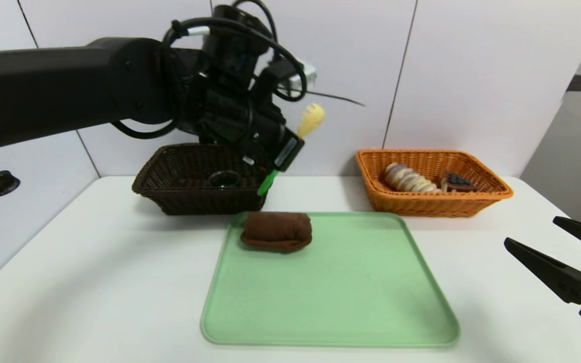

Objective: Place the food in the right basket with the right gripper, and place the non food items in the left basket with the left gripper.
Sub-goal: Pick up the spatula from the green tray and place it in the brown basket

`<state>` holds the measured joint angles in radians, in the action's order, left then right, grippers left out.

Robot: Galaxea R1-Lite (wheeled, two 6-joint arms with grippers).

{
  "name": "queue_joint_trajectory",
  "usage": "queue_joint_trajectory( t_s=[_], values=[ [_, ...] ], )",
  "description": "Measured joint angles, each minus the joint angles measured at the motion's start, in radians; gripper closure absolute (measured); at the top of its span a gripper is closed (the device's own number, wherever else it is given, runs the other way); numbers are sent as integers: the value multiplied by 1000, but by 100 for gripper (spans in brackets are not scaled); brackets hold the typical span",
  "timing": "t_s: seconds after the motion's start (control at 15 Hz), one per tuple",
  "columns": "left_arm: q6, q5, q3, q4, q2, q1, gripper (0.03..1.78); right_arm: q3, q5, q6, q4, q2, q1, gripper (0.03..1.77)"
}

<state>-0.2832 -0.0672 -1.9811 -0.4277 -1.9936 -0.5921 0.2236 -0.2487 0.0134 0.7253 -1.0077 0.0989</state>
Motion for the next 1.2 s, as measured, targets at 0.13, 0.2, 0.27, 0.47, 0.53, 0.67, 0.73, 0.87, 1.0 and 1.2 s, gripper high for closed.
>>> queue_joint_trajectory(
  t_s=[0.13, 0.2, 0.27, 0.47, 0.53, 0.67, 0.73, 0.87, 1.0, 1.2],
  values=[
    [147, 31, 16, 144, 18, 102, 176, 3, -5, 3, 0, 0, 1, 10],
    [197, 70, 31, 199, 23, 143, 176, 3, -8, 4, -1, 0, 1, 10],
    [235, 123, 53, 236, 27, 178, 176, 3, -9, 4, -1, 0, 0, 10],
    [258, 183, 134, 298, 27, 272, 176, 3, -9, 4, 0, 0, 0, 10],
    [257, 185, 166, 349, 22, 298, 176, 3, -9, 5, 1, 0, 0, 10],
    [249, 186, 221, 469, 2, 346, 176, 3, -9, 5, 0, 0, 0, 10],
    [243, 188, 250, 527, -13, 371, 176, 3, -9, 7, -1, 0, 0, 10],
    [240, 196, 274, 574, -44, 410, 176, 2, -9, 7, -1, 1, -1, 10],
    [239, 216, 288, 578, -75, 441, 176, 0, -9, 8, -1, 0, -1, 10],
    [240, 223, 343, 594, -98, 474, 176, -1, -11, 8, -2, -3, 1, 10]
  ],
)
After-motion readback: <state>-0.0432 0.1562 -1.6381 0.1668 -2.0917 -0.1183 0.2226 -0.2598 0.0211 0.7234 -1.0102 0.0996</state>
